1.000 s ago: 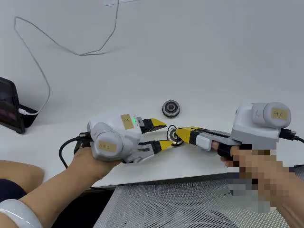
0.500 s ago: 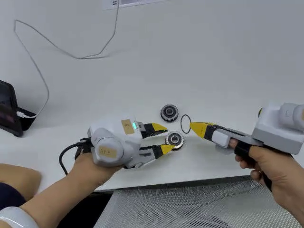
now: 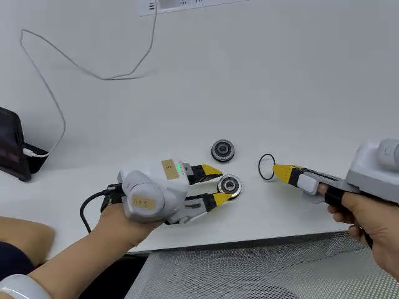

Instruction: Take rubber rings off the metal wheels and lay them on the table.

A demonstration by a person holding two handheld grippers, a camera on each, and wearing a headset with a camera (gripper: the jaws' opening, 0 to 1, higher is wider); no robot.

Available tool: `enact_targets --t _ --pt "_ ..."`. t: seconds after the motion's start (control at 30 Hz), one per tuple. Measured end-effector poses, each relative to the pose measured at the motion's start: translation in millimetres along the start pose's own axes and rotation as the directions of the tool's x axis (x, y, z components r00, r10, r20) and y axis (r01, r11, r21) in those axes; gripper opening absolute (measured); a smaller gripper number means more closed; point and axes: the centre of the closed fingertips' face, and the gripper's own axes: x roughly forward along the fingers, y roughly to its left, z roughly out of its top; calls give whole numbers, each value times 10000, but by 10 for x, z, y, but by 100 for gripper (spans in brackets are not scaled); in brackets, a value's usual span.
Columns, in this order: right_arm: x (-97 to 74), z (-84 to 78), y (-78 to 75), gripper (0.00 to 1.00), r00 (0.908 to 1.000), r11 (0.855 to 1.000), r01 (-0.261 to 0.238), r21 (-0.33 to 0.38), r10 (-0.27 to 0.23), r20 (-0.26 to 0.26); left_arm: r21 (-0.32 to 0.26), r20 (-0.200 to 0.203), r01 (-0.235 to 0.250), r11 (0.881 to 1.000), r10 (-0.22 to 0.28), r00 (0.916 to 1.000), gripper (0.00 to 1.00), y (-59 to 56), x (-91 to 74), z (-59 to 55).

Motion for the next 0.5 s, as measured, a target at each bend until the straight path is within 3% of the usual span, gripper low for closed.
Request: enact_targets --t 0.23,0.4,0.5 --pt "-9 -36 -66 11 9977 9923 597 -1086 -627 -239 20 -7 -10 10000 10 10000 23 14 11 1" --pt "-50 -68 -114 17 9933 9701 883 -2262 -1029 -534 16 -4 -26 10000 26 10000 22 25 21 6" --pt "-91 -33 -144 20 9912 9538 1128 -2786 -1277 -359 44 -41 -39 10000 40 10000 21 32 34 5"
